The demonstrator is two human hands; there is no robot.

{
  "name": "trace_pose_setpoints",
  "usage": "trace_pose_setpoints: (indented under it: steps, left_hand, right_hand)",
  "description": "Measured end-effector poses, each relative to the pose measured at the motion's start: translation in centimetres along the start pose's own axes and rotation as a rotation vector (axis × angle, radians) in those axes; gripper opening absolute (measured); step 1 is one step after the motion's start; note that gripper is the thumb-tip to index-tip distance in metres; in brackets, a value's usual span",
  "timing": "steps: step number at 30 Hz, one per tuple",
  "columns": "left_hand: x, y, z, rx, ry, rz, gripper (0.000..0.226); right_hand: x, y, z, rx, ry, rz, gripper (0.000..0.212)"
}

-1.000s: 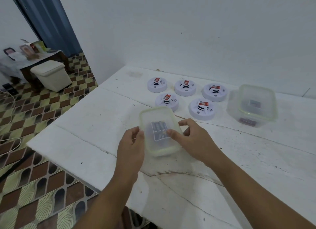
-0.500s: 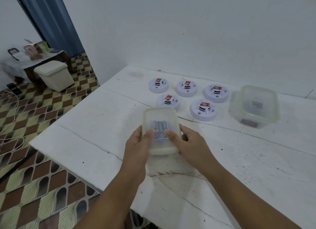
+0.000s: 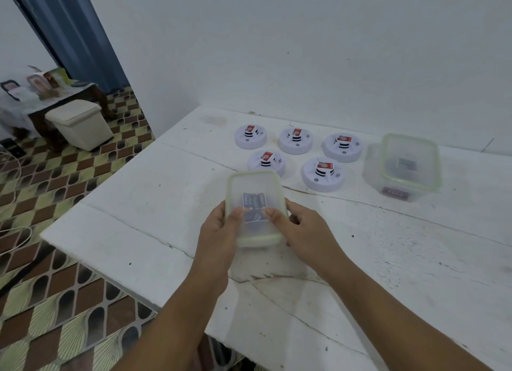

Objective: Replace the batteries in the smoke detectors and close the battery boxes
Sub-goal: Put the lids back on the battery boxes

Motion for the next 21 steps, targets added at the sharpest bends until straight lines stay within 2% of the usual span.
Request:
trace_pose_setpoints:
  steps: [7,11,13,21]
  left_hand:
    - [-0.1,0.0,-0.1,-0.001,-0.006,0.017,0.023]
    - [-0.4,0.6,0.2,0.023,-0.007,0.064,0.021]
    - [-0.7,0.7,0.4,0.05,-0.002,0.084,0.021]
    - [-1.1,-1.4,0.9,0.257,0.041,0.238,0.028]
  right_hand:
    - [-0.4,-0.4,0.3,0.026,-0.019,0.063,0.029]
    - [-0.8,-0.2,0.5,0.02,-0.098,0.081,0.041]
    - [-0.6,0.1,0.7,0.006,-0.139,0.117,0.045]
    - [-1.2,3.2,-1.5,-0.109,-0.211,0.069,0.033]
Point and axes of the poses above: each hand's wrist, its own z-axis towards the middle knuckle, its own y-axis out of the back of the hand, x = y × z, the point moved 6 cm from there along z, towards the middle knuckle, and after that the axes turned 1 degree about z, right-handed, at the moved point
